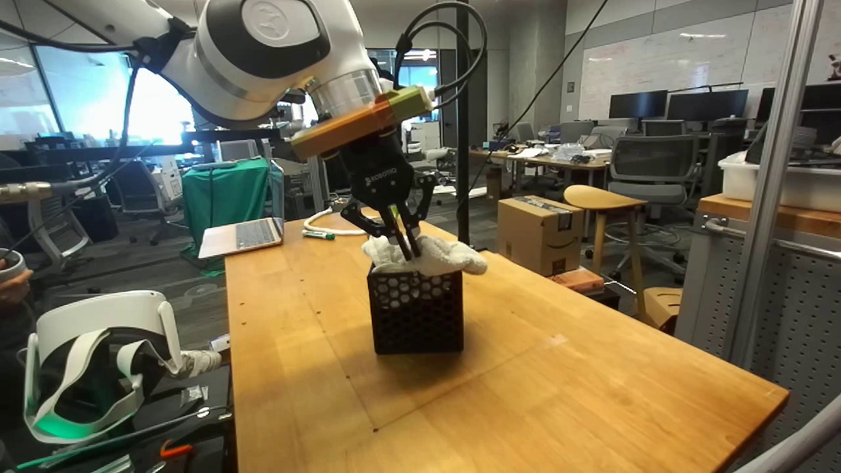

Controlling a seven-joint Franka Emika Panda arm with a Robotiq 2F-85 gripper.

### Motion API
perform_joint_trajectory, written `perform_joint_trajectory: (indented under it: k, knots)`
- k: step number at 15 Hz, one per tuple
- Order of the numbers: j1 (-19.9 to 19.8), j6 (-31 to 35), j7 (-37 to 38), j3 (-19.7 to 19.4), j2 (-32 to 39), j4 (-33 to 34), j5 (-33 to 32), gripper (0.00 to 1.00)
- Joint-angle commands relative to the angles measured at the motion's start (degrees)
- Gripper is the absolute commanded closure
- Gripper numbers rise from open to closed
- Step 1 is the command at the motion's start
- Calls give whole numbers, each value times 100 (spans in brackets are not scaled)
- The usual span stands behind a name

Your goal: Place the towel inside the black basket

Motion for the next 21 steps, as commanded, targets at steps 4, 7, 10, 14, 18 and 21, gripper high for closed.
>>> perform_joint_trajectory:
  k: [4,7,10,14,18,21]
  knots:
    - [159,421,-161,-14,35,39,142,89]
    - [135,643,-156,-34,110,-14,113,89]
    - [184,870,-272,-64,260,-12,232,89]
    - [243,981,-556,-82,549,35,573,89]
    - [253,666,-1062,-108,859,92,1250,88]
    - [210,475,-1326,-53,1072,172,1566,88]
